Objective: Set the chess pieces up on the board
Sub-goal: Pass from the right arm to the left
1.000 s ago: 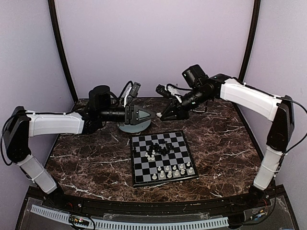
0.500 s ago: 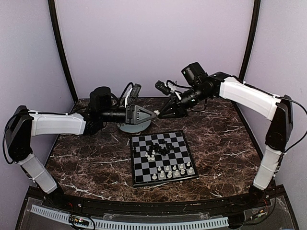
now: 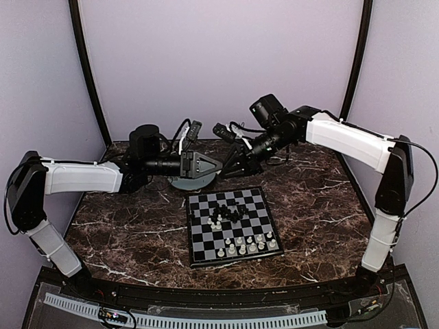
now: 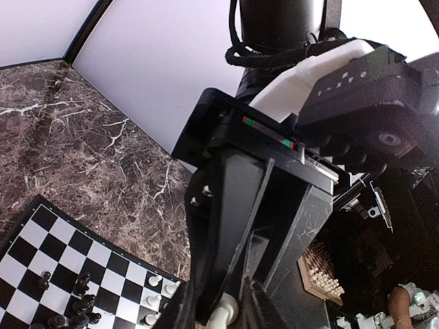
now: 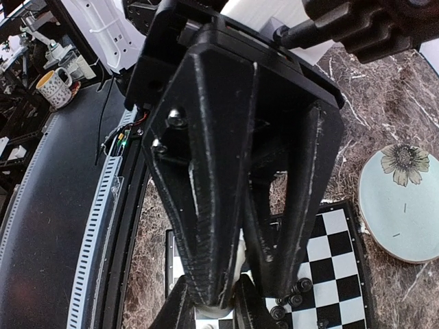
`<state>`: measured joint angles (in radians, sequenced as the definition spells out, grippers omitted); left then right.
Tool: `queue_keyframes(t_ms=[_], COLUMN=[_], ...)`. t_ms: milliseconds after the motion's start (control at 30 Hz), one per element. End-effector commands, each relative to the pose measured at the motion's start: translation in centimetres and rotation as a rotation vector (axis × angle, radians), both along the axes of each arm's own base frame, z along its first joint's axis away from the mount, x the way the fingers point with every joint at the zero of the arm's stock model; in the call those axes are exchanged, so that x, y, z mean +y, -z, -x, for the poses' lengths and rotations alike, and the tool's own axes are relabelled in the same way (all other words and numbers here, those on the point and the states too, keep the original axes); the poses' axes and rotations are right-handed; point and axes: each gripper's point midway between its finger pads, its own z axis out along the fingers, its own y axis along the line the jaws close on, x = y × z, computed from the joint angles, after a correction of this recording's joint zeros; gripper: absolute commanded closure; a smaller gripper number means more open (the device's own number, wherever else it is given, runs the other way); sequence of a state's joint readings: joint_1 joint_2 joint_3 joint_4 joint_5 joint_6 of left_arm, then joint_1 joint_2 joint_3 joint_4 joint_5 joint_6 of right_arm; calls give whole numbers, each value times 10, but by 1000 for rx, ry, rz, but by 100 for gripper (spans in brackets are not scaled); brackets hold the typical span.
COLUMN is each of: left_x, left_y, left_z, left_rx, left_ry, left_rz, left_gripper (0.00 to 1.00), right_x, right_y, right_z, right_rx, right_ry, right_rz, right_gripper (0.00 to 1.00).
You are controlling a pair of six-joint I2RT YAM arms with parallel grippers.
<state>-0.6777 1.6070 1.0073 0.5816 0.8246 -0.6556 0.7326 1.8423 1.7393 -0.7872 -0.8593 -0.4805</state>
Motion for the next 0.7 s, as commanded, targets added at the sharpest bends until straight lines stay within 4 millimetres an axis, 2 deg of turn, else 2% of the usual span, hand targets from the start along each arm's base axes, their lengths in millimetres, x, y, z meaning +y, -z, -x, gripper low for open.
queue_keyframes(t_ms=[0,100,200,267,367,500,667], left_x=[2,1,2,2,4,5,5], left_y=[-18,-19,-19,-19,-22,-25,-30], left_z=[5,6,5,5,5,7,9], left_rx=[-54,-56,-60,-64,-83,-94,-108], left_ry=[27,30,25,20,15,19,23], left_rz=[38,38,31,25,23,28,39], left_gripper=[79,82,80,75,74,80,96], right_x=[6,6,5,4,1,0,0], right_y=[-8,-8,-9,-9,-11,-11,-6], right_z=[-3,-4,-7,-8,-12,-14,-15], right_rx=[-12,-15,-25,-29,-35,-42,-30], right_ry=[-6,1,9,17,31,41,45], right_rz=[-19,-16,-15,-12,-13,-12,-6], right_gripper=[81,81,81,81,81,81,81])
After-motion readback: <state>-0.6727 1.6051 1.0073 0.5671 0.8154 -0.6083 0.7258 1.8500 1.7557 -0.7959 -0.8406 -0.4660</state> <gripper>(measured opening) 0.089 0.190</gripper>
